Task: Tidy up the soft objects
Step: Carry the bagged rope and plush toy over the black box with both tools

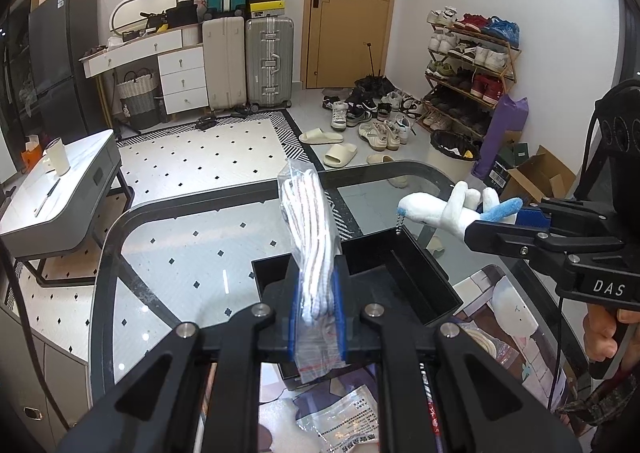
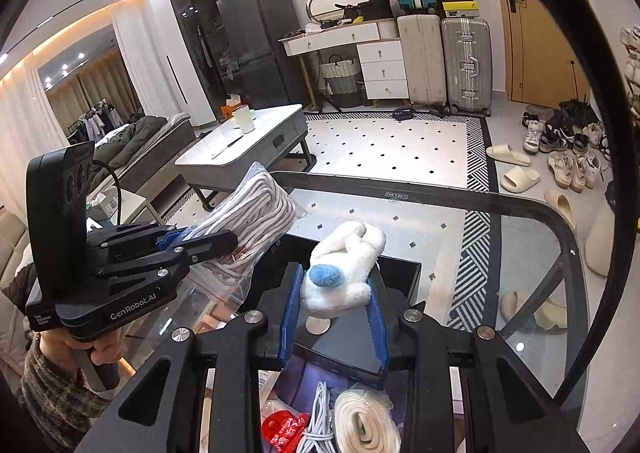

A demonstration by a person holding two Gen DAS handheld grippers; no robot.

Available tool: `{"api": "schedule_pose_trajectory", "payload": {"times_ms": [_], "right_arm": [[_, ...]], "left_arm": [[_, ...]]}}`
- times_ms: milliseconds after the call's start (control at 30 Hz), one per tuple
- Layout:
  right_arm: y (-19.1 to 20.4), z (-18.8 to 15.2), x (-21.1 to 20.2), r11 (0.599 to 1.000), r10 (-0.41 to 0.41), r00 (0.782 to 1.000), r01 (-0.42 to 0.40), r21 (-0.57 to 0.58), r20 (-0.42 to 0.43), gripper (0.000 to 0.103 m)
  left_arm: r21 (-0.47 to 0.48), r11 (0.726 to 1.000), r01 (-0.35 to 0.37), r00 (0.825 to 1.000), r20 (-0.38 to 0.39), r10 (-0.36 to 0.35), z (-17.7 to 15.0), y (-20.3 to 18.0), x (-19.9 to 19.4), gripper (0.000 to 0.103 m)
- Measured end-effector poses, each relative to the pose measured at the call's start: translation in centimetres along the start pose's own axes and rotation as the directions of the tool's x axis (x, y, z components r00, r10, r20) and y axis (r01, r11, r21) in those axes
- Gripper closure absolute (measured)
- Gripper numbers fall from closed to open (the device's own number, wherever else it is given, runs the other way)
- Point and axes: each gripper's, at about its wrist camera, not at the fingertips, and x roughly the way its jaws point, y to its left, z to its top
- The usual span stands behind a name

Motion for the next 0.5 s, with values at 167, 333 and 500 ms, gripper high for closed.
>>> {"api": "schedule_pose_trajectory", "payload": {"times_ms": [167,333,500], "right_arm": [[-0.6,0.4,1.7,1.000,0.013,1.000,-0.012,0.006,-0.020,0.072],[-1.6,0.4,3.2,0.999,0.026,0.999,-0.025,0.025,-0.038,0.072],[-2.1,0.4,4.7,0.999,0.027,0.998,-0.025,0.032,-0.060,0.072]], "left_arm": [[0.000,1.000,0.003,1.000,-0.019,-0.003,0.1,0.2,1.3,0.092],[-0.009,1.000,0.013,0.999,-0.034,-0.013,0.0,0.2,2.6,0.092],[-0.010,1.000,0.023,0.998,-0.062,-0.023,-0.3,0.2,4.1,0.092]]}}
